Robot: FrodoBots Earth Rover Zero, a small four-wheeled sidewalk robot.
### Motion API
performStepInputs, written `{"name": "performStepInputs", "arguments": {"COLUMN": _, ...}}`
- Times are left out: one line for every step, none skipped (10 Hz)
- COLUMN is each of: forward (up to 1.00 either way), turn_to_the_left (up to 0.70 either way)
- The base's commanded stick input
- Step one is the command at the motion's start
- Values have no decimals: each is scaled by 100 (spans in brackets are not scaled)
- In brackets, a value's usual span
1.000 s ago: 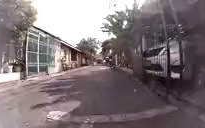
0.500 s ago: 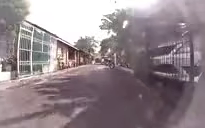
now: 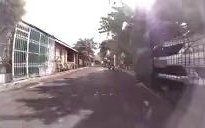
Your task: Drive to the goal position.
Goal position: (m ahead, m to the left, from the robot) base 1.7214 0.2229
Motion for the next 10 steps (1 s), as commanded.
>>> {"name": "performStepInputs", "arguments": {"forward": 85, "turn_to_the_left": 0}}
{"name": "performStepInputs", "arguments": {"forward": 85, "turn_to_the_left": 0}}
{"name": "performStepInputs", "arguments": {"forward": 85, "turn_to_the_left": 0}}
{"name": "performStepInputs", "arguments": {"forward": 85, "turn_to_the_left": 0}}
{"name": "performStepInputs", "arguments": {"forward": 85, "turn_to_the_left": 0}}
{"name": "performStepInputs", "arguments": {"forward": 85, "turn_to_the_left": 0}}
{"name": "performStepInputs", "arguments": {"forward": 85, "turn_to_the_left": 0}}
{"name": "performStepInputs", "arguments": {"forward": 85, "turn_to_the_left": 0}}
{"name": "performStepInputs", "arguments": {"forward": 85, "turn_to_the_left": 0}}
{"name": "performStepInputs", "arguments": {"forward": 85, "turn_to_the_left": 0}}
